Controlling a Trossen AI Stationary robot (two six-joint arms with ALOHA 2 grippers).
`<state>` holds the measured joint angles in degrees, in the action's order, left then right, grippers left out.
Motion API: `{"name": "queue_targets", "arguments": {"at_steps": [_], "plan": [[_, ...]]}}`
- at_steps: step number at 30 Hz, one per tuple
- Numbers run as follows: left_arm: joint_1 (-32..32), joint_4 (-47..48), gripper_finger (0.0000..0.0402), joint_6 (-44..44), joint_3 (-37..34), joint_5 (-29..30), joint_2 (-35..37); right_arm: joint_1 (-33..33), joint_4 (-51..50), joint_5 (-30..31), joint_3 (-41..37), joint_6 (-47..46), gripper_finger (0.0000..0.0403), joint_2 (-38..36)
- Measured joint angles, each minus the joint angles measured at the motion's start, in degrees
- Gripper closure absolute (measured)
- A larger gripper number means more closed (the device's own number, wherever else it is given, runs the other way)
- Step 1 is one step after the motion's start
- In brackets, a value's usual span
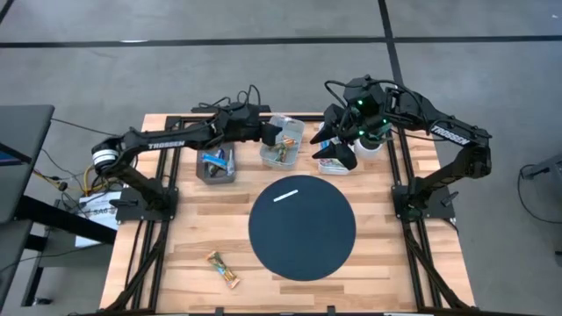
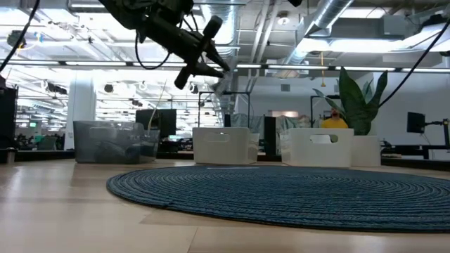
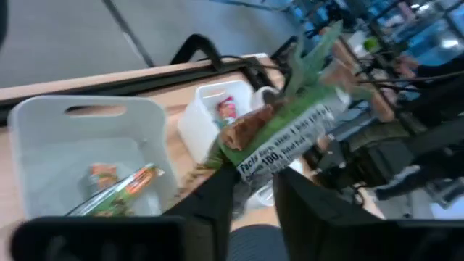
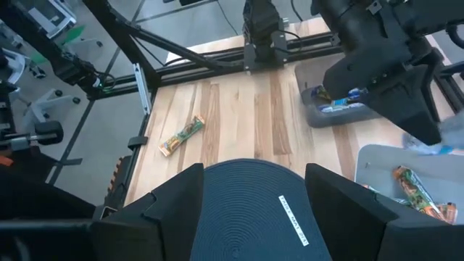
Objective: Pick and place Granola Bars by type
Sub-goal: Put the yellow granola bar into the gray bin
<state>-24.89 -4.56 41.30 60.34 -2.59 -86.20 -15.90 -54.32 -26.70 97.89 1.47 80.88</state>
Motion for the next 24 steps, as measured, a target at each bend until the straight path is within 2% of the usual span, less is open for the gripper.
{"name": "queue_targets", "arguments": {"at_steps": [6,10,12,15,19,21,24], "plan": [[-0.8,-0.6,0.0227,-0.1,0.0,-1.8,-0.1,0.0,0.1,0.1,0.0,-0.1,0.0171,0.0],[-1.1,-1.1,0.0194,-3.0,0.0,-2.6,2.0,0.0,0.1,0.1,0.0,-0.1,0.0171,0.0],[-1.1,-1.0,0.0188,-6.2,0.0,-3.4,3.9,0.0,0.1,0.1,0.0,-0.1,0.0171,0.0],[-0.4,0.3,0.0188,-11.4,0.0,-8.3,7.8,0.0,0.1,0.1,0.0,-0.1,0.0171,0.0],[3.0,8.6,0.0195,-17.4,0.0,-15.2,14.7,0.0,0.1,0.1,0.0,0.0,0.0171,0.0],[6.5,15.3,0.0199,-19.6,0.0,-15.2,18.4,0.0,0.0,0.1,0.0,0.0,0.0171,0.0],[13.3,25.6,0.0207,-20.7,0.0,-11.9,23.6,0.0,0.0,0.1,0.0,0.0,0.0171,0.0]]}}
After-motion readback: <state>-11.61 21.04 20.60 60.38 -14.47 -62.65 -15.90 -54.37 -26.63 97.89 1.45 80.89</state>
